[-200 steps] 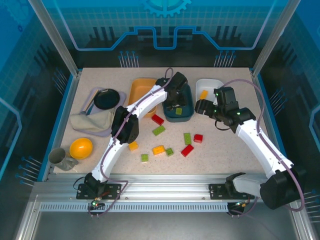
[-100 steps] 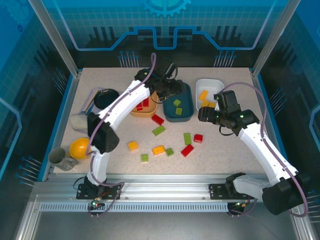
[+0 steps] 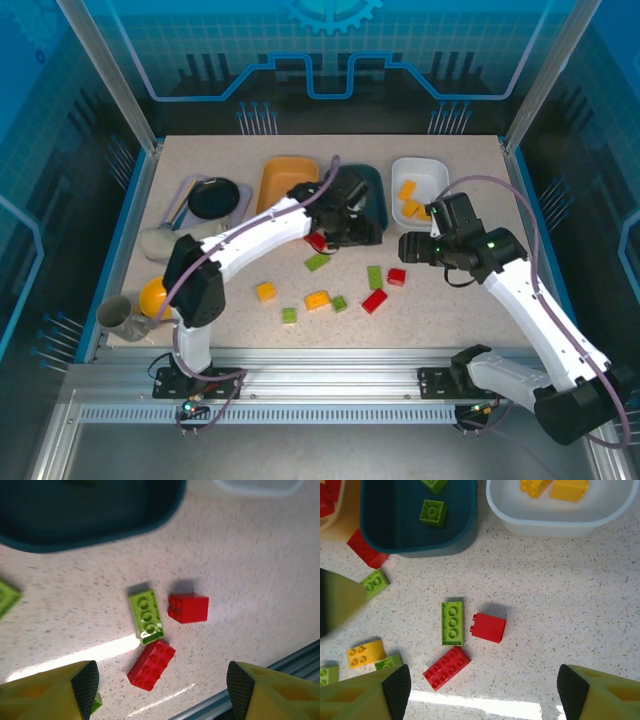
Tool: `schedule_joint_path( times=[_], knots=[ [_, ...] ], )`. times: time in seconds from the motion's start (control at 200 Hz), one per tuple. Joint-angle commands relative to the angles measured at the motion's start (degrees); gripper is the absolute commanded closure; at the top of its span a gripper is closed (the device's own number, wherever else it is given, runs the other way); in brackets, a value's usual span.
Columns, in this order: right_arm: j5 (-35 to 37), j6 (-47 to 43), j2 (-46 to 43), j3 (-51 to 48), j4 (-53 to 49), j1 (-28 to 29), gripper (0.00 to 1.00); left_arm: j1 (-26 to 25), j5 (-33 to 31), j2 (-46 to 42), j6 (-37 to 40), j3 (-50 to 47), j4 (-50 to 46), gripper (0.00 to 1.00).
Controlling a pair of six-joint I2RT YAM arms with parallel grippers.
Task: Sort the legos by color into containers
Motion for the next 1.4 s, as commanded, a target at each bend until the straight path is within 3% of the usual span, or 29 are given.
schedule_joint_path(
  times=[0.0,0.255,0.505,0.91,1.185,1.395],
  knots=[
    [-0.45,0.27,-2.93,-0.87,-3.56,1.07,0.21,-2.55,1.06,5.29,3.49,3.83,0.56,0.27],
    [-1.91,-0.37,-14.3,-4.11,-2.79,1.13,0.2,-5.71,1.61,16.71,4.72,15.09,-2.28,0.24],
    [-6.27,-0.04,-23.96,-6.25,-0.87,1.13,0.19,-8.32,-2.21,25.28,6.74,23.89,-6.9,0.23],
    [-8.12,1.23,-27.34,-7.14,-2.67,1.07,0.18,-10.47,-8.72,31.94,7.46,29.98,-11.08,0.25],
    [-8.17,1.58,-27.31,-7.5,-2.24,1.07,0.18,-10.8,-9.42,34.18,8.14,32.35,-11.18,0.39],
    [-8.07,1.59,-27.35,-7.54,-2.27,1.07,0.18,-10.89,-10.24,33.94,8.53,33.23,-10.97,0.61]
  ],
)
